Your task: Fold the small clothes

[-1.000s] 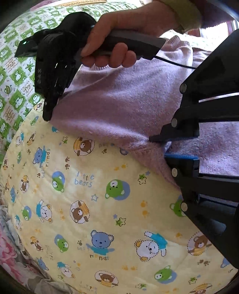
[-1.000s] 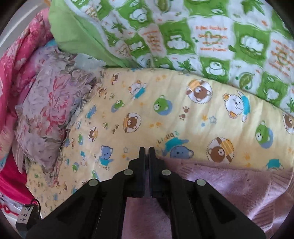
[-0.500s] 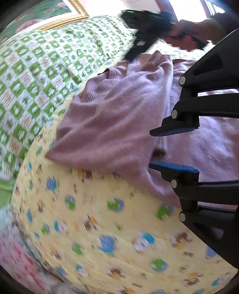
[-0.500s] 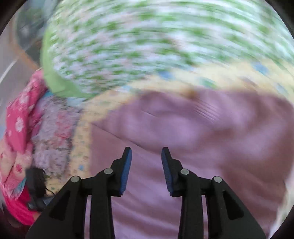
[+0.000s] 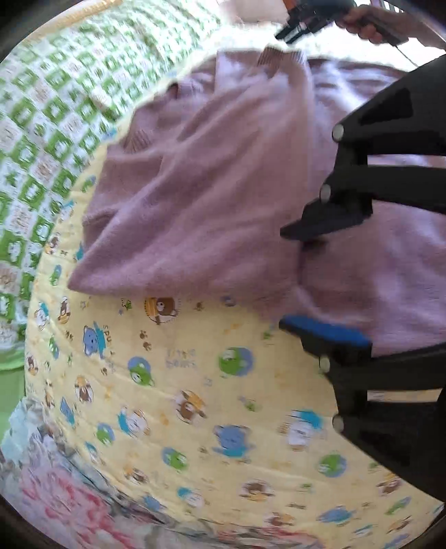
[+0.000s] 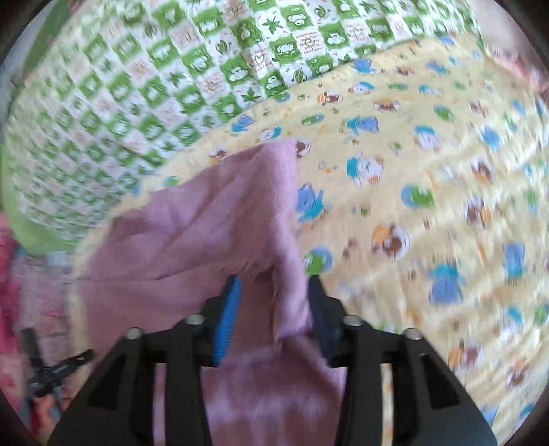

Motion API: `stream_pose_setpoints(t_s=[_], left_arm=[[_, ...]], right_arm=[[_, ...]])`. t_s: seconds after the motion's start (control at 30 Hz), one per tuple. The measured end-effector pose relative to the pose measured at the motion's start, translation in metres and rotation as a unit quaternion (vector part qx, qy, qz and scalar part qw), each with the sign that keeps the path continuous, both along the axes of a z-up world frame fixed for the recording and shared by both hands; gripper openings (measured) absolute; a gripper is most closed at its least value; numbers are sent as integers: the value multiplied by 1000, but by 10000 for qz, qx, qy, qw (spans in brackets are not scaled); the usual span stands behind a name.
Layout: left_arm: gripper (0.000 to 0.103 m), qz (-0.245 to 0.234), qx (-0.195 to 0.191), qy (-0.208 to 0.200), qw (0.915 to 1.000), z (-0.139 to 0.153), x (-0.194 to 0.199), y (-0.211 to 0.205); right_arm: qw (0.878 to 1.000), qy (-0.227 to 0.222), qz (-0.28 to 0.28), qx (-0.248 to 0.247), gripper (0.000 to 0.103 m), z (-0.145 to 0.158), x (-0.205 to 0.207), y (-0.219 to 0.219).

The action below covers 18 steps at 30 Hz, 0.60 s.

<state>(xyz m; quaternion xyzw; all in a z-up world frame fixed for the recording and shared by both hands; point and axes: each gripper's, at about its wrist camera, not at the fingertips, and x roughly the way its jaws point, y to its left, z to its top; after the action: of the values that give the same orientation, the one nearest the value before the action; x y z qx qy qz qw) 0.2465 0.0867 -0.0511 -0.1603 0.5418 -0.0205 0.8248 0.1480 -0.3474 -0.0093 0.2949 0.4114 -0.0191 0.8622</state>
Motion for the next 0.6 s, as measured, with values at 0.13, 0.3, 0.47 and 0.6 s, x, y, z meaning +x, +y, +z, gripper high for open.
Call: stream_pose_setpoints(t_s=[0.13,0.3,0.47,0.6], left_arm=[[49,-20,-293,101,9995,6,-45,15],[51,-289,-710,261,9967,0,-119,26],[52,-580,-797,461,9941,-11,-181,25],[54,-742,-708,566,9931,-21,-221,22]], right_arm=[[9988,11,485,79,56,8,-46,11],[9929,84,1185,18,56,6,-115,26],[9915,233,1250,273,56,-10,-170,31],[9906,364,1229,469,56,-25,-207,35]])
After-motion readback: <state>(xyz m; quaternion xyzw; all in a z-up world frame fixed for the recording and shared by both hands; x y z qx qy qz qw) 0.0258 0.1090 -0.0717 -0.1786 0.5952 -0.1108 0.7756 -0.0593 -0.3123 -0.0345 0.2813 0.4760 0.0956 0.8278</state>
